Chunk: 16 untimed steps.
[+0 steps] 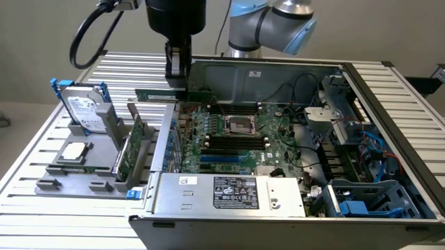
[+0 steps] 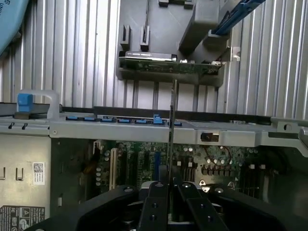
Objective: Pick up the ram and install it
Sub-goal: 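Pick up the ram and move it above insertion slot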
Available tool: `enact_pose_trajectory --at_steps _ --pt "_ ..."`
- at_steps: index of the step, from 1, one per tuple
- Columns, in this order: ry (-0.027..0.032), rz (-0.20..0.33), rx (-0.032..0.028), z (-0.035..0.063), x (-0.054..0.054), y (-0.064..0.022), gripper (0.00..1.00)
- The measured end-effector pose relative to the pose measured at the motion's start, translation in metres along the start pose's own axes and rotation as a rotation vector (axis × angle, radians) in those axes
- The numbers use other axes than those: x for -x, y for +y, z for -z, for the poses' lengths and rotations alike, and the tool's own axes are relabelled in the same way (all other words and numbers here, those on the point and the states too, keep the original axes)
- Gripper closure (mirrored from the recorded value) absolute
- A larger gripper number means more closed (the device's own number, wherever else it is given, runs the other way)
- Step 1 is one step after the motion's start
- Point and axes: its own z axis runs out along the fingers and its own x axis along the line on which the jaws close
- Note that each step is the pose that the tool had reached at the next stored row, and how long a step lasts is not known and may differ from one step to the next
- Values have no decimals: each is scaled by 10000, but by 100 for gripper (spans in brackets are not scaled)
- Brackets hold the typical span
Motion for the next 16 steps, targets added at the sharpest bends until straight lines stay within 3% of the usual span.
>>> enact_pose_trajectory --at_steps 11,16 --pt "-1 1 0 18 33 -501 87" --pt "0 1 0 17 142 -664 87"
